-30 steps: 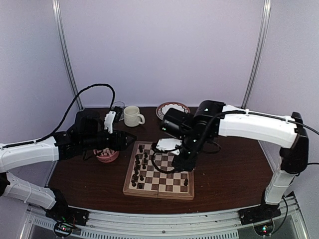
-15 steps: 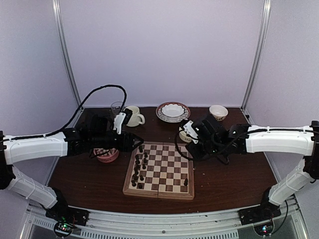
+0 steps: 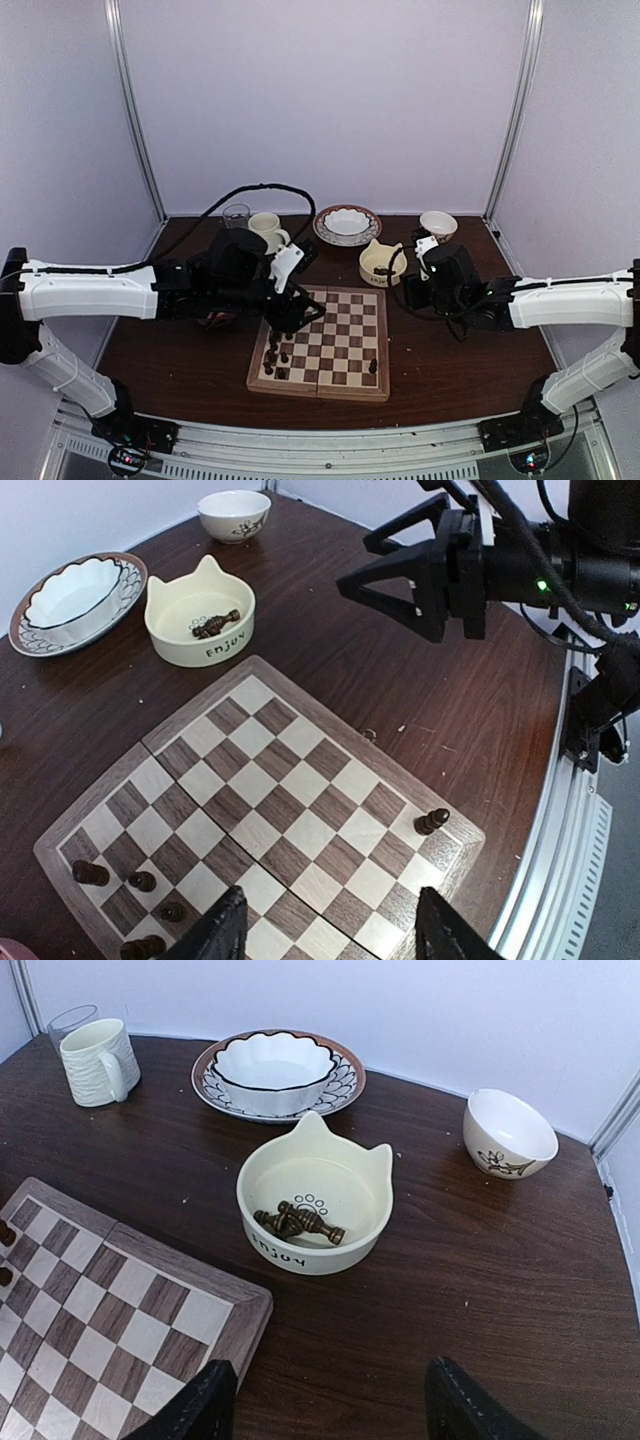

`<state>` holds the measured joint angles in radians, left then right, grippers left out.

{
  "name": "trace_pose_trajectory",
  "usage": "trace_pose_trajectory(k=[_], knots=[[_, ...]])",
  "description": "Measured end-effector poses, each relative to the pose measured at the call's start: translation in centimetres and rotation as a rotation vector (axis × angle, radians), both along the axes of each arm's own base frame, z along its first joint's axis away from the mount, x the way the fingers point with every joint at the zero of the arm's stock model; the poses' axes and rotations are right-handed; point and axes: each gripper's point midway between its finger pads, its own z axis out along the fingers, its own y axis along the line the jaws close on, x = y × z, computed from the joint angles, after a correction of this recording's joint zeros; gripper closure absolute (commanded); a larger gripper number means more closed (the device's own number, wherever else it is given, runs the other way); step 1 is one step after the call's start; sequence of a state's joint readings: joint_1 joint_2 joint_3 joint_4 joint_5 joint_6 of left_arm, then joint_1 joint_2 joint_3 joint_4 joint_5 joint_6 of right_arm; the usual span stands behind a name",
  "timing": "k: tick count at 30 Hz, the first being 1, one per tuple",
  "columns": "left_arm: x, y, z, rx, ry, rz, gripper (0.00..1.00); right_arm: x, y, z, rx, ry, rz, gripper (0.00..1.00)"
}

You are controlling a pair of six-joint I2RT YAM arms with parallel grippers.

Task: Set up the chess pieces on the board
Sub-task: Pick up the bishop from the chessboard.

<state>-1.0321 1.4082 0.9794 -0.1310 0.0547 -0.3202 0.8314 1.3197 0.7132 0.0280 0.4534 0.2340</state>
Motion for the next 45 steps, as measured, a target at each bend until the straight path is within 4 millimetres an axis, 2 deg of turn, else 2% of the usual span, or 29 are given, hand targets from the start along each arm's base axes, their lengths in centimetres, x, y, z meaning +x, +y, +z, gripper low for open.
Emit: trace_pose_trajectory(k=[3,6,12,17,22,26,31,45], knots=[[-0.9,-1.6,-0.6,0.040,-0.013,-0.048,0.43,0.2,0.3,-0.5,0.015,0.008,-0.002,0.33],[-2.7,-3.7,-1.1,0.071,-0.026,-0.120,0.43,0.2,0.5,-1.0,0.020,0.020,-0.001,0.33],[-5.9,-6.4,-2.3,0.122,-0.053,-0.242,0.43,0.3,0.7,-0.3,0.055,0.003,-0.003,0.33],[-5.9,-7.9,-4.0,0.166,-0.058,-0.276,0.48,-0.3,-0.2,0.5,0.098,-0.035,-0.013,0.34],[-5.7,-10.6,-4.8,0.167,-0.046,-0.324,0.50,-0.8,-1.3,1.5,0.137,-0.070,-0.032,0.34],[-6.0,-11.2,-6.4,0.192,-0.034,-0.351,0.50,-0.9,-1.5,2.3,0.166,-0.091,-0.036,0.34],[-6.3,-11.3,-8.1,0.231,-0.024,-0.366,0.51,-0.9,-1.6,2.4,0.167,-0.094,-0.038,0.34],[-5.8,-12.7,-10.7,0.295,0.001,-0.377,0.67,-1.6,-2.9,4.7,0.221,-0.153,-0.054,0.34]])
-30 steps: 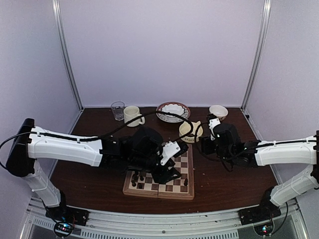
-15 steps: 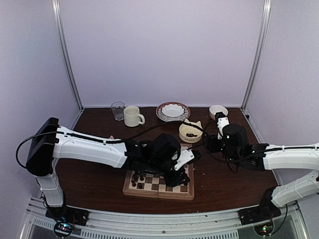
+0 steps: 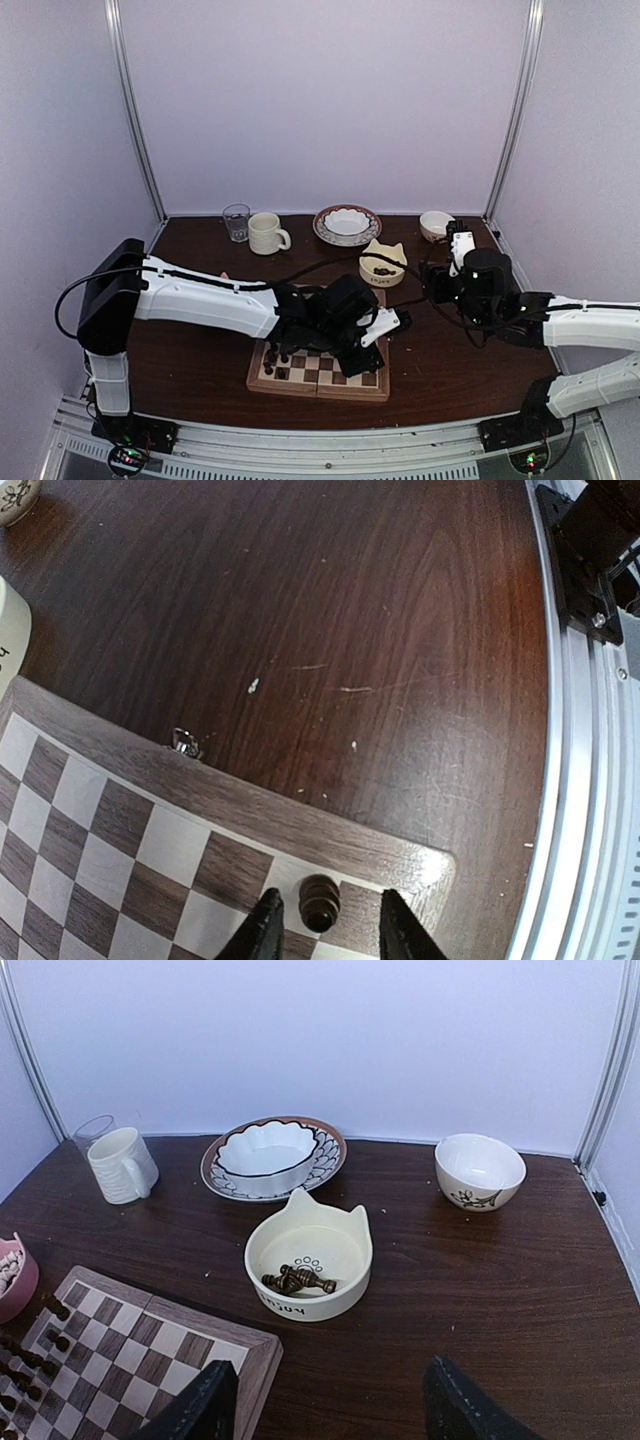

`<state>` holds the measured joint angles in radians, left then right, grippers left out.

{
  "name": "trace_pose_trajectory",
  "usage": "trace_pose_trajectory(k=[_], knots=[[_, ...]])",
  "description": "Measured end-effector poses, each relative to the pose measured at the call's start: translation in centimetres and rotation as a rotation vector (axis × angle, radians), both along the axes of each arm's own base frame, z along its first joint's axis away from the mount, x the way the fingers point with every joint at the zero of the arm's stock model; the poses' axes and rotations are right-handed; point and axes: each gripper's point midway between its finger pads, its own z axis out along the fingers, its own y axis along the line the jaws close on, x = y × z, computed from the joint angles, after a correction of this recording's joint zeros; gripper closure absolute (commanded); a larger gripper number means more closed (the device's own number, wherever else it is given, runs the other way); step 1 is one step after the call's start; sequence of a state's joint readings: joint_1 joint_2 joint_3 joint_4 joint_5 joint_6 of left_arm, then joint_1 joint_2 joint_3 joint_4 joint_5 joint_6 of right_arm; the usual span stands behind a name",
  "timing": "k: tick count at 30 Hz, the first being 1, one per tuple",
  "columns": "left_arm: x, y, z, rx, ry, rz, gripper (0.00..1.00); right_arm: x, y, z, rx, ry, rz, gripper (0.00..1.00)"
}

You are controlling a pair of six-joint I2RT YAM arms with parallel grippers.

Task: Set up the chess pieces on the board
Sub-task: Pick up the bishop from the chessboard.

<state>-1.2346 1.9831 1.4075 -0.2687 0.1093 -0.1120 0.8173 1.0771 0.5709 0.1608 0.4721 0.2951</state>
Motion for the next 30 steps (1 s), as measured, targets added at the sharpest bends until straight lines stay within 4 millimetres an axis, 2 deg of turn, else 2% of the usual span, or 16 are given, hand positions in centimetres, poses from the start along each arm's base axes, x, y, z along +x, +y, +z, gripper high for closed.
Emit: trace_pose_trajectory(k=[13,18,23,30], knots=[[0.0,0.7,-1.6,0.061,0.010,0.005,0.72,-0.3,-0.7,0.4,0.017,-0.019,-0.010,0.34],[0.2,0.4,-1.6,0.063,0.004,0.011,0.77,-0.3,-0.7,0.4,0.018,-0.020,-0.010,0.34],[0.3,0.5,-1.6,0.069,0.002,0.014,0.89,-0.3,-0.7,0.4,0.019,-0.020,-0.010,0.34],[0.3,0.5,-1.5,0.074,0.001,0.017,0.93,-0.3,-0.7,0.4,0.020,-0.020,-0.011,0.34]])
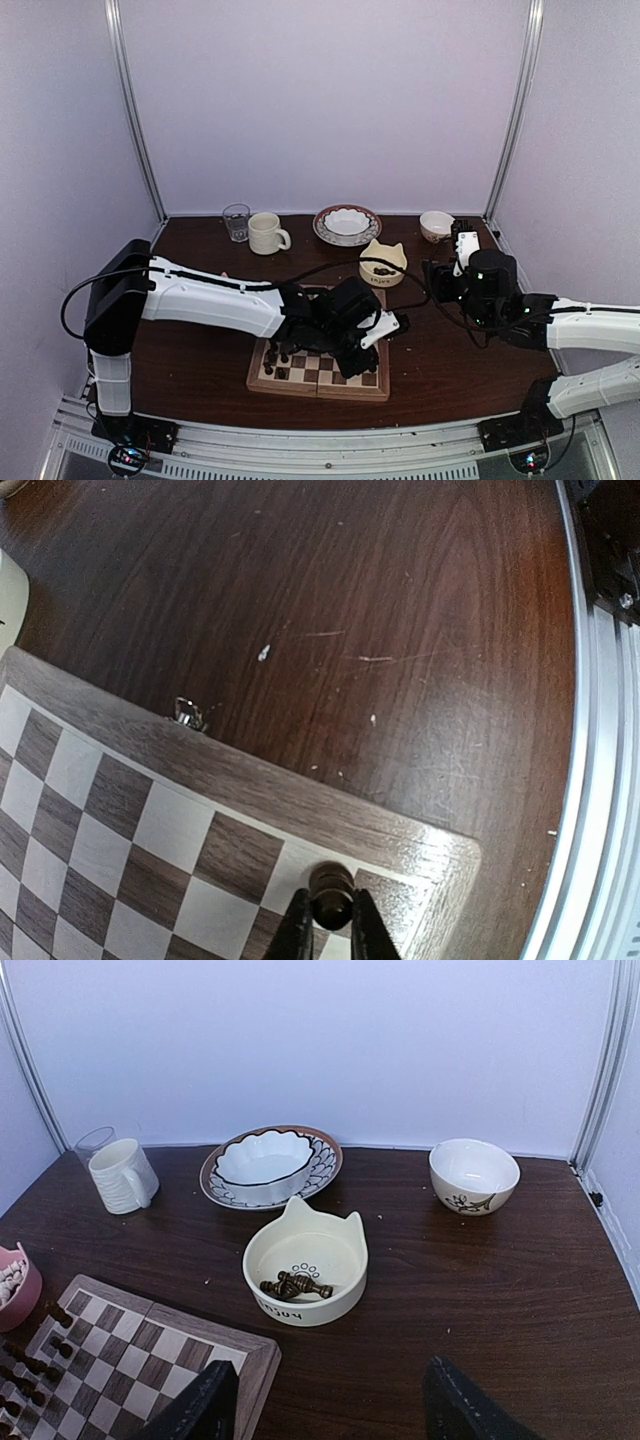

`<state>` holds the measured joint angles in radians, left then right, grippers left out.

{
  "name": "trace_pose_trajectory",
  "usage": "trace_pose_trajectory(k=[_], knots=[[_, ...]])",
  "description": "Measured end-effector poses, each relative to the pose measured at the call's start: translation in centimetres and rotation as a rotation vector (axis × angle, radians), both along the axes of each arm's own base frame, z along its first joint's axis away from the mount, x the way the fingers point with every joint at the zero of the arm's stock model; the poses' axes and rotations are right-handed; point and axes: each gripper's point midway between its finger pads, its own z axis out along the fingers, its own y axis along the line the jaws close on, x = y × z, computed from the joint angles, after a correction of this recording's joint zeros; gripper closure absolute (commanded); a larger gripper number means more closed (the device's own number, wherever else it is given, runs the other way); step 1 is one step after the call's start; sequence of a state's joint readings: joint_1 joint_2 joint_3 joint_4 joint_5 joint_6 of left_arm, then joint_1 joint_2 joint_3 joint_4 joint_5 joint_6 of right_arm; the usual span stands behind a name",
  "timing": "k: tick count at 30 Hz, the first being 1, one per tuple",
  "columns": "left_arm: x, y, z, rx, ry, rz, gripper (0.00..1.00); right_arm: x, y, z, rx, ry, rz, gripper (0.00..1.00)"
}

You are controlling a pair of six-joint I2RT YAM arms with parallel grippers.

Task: Set up the chess pieces on the board
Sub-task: Pick up the bishop from the chessboard, then place the bishop on f8.

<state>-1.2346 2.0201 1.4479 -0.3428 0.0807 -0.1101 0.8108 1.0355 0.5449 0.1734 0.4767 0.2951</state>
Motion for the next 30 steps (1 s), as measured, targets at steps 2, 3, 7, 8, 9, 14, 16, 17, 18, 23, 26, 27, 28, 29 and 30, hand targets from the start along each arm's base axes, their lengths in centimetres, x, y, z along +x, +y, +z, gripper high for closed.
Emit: trace_pose_trajectory(k=[2,3,7,8,9,14,16,17,18,23,26,27,28,29,30], knots=[[0.1,0.0,0.0,0.001,0.000,0.006,0.94,0.0,0.0,0.0,0.000,0.000,0.000,0.34],[0.1,0.1,0.0,0.003,-0.001,0.012,0.94,0.0,0.0,0.0,0.000,0.000,0.000,0.34],[0.5,0.2,0.1,0.004,-0.007,0.033,0.95,0.0,0.0,0.0,0.000,0.000,0.000,0.34],[0.6,0.4,0.2,0.002,-0.008,0.041,0.95,0.0,0.0,0.0,0.000,0.000,0.000,0.34],[0.7,0.6,0.4,0.000,-0.009,0.048,0.95,0.0,0.0,0.0,-0.001,0.001,0.000,0.34],[2.6,2.6,3.1,-0.050,-0.006,0.123,0.95,0.0,0.0,-0.1,-0.001,0.001,0.000,0.34],[3.9,3.8,4.3,-0.076,-0.003,0.168,0.95,0.0,0.0,-0.1,-0.001,0.001,0.000,0.34],[4.8,4.5,5.0,-0.092,-0.002,0.195,0.95,0.0,0.0,-0.1,-0.001,0.001,0.001,0.34],[5.4,5.1,5.6,-0.105,0.001,0.218,0.95,0.0,0.0,-0.1,-0.001,0.001,0.000,0.34],[9.5,9.5,7.8,-0.168,0.013,0.373,0.95,0.0,0.0,-0.1,-0.001,0.002,0.001,0.34],[11.3,12.5,8.7,-0.190,0.015,0.470,0.94,0.0,0.0,-0.1,-0.001,0.002,0.001,0.34],[11.9,13.5,8.9,-0.192,0.007,0.504,0.94,0.0,0.0,-0.1,-0.001,0.002,0.001,0.34],[12.4,14.3,9.1,-0.194,-0.002,0.532,0.94,0.0,0.0,-0.1,-0.001,0.002,0.001,0.34],[12.7,15.0,9.4,-0.195,-0.010,0.557,0.94,0.0,0.0,-0.1,-0.001,0.002,0.001,0.34],[13.0,15.8,9.7,-0.197,-0.021,0.583,0.94,0.0,0.0,-0.1,-0.001,0.002,0.002,0.34]])
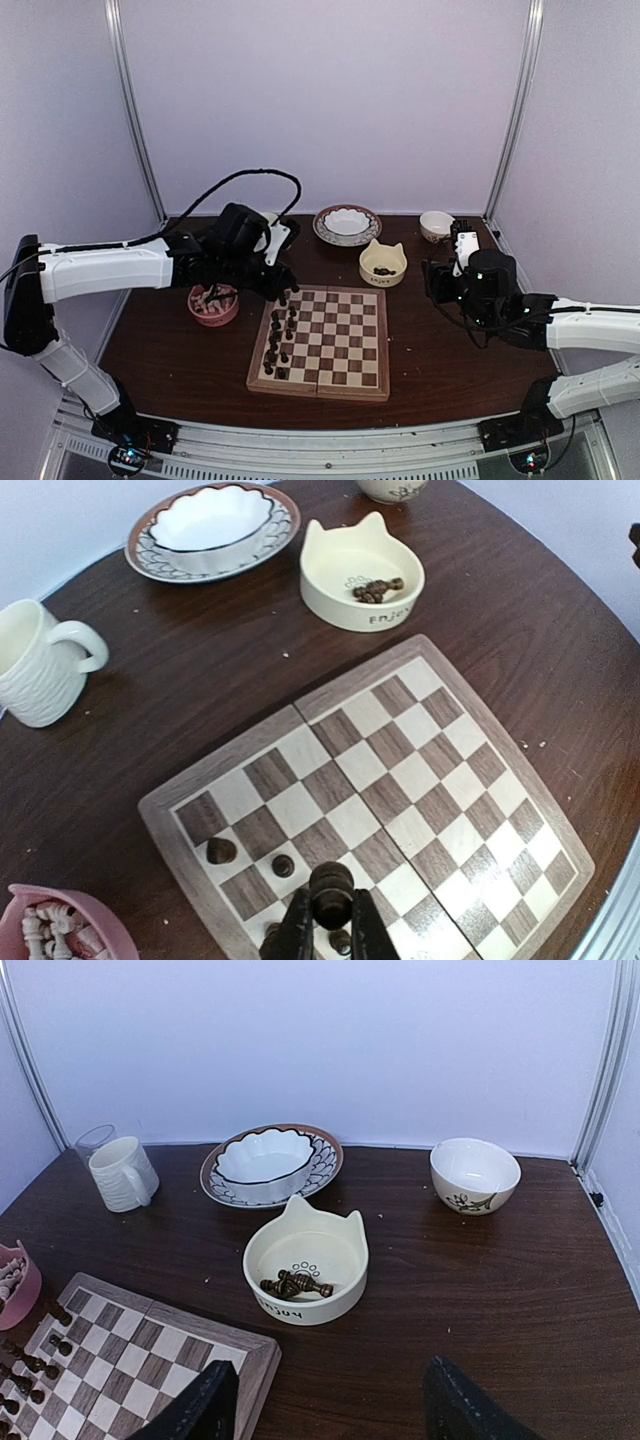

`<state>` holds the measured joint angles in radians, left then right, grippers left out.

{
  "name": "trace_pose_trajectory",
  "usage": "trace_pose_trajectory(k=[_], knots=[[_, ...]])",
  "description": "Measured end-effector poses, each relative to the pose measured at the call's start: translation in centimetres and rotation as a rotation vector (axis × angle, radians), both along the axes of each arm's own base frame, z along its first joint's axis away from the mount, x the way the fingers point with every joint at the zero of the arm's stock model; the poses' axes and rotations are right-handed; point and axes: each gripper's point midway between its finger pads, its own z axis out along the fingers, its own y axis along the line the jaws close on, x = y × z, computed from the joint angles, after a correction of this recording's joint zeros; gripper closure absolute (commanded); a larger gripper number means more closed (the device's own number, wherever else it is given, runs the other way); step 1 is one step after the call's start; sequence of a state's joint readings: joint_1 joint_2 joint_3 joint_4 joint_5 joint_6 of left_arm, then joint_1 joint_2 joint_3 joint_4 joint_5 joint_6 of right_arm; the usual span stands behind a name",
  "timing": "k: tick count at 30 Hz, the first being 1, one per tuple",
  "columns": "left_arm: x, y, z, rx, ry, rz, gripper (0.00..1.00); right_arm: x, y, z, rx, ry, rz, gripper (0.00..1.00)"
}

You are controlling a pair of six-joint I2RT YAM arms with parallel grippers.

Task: Set up the chess pieces on the board
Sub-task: Place the bishop on f8.

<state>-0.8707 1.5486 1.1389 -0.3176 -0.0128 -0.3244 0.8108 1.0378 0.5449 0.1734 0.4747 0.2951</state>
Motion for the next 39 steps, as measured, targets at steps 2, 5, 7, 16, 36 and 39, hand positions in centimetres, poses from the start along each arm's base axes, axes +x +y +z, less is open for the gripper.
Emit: trace_pose_trajectory(k=[2,5,7,16,36,39], knots=[[0.4,1.1,0.6,-0.001,-0.017,0.040,0.94,0.0,0.0,0.0,0.000,0.000,0.000,0.34],[0.9,2.3,1.0,-0.002,-0.023,0.085,0.95,0.0,0.0,0.0,0.000,0.000,0.000,0.34],[1.3,3.0,0.8,0.004,-0.020,0.113,0.95,0.0,0.0,0.0,0.000,0.001,0.003,0.34],[1.5,5.3,-1.7,0.080,0.017,0.175,0.96,0.0,0.1,0.0,0.000,0.001,0.003,0.34],[2.1,5.4,-4.7,0.138,0.059,0.190,0.98,0.0,0.1,0.0,0.000,0.002,0.003,0.34],[2.0,5.3,-5.0,0.134,0.073,0.180,0.98,0.0,0.0,0.0,0.000,0.001,0.003,0.34]])
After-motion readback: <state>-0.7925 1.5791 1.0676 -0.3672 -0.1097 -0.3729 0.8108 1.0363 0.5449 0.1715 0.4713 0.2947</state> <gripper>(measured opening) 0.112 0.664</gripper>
